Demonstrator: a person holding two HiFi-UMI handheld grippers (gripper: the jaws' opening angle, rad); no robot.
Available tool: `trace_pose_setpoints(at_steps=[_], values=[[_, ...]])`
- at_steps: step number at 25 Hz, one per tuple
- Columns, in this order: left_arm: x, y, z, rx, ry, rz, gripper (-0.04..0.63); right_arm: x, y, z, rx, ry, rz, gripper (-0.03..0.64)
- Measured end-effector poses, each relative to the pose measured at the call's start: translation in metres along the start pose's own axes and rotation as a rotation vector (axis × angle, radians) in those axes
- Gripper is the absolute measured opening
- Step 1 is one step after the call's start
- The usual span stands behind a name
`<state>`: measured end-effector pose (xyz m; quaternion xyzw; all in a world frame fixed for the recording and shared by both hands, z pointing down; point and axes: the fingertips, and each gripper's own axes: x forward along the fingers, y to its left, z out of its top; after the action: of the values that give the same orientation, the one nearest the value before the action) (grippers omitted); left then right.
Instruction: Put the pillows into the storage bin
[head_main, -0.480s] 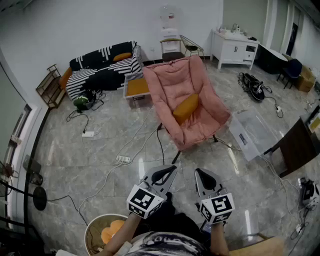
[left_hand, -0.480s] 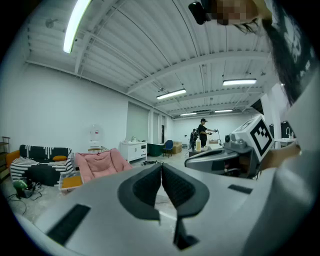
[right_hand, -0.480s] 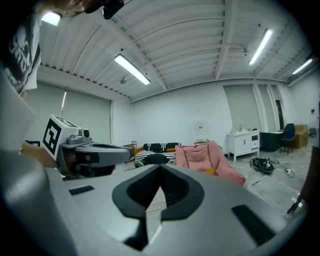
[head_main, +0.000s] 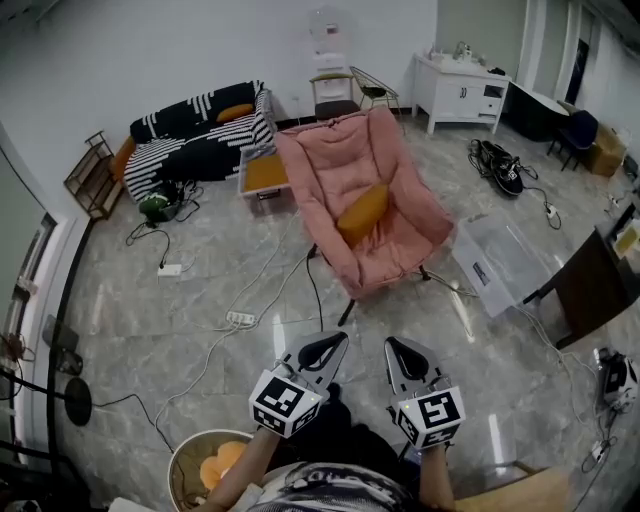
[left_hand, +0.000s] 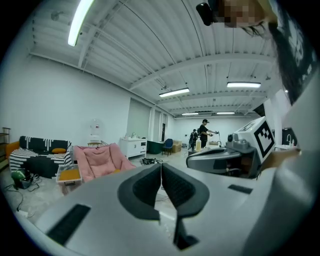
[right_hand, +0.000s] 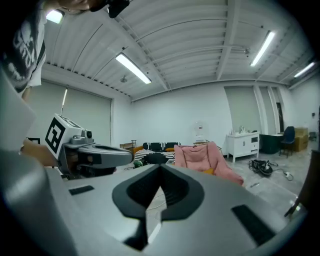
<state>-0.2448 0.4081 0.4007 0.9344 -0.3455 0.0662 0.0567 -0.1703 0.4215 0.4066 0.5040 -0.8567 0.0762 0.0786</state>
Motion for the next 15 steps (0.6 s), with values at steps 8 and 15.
trace_pose_setpoints(at_steps=[8, 15], values=[[0.006, -0.002, -0.005, -0.008, 0.031, 0.012, 0.012, 0.002, -0.015, -0.006, 0.029, 0.007, -0.004, -0.002], [0.032, 0.016, 0.006, 0.01, 0.037, 0.023, 0.012, 0.018, -0.042, -0.003, 0.093, -0.008, -0.009, -0.002]])
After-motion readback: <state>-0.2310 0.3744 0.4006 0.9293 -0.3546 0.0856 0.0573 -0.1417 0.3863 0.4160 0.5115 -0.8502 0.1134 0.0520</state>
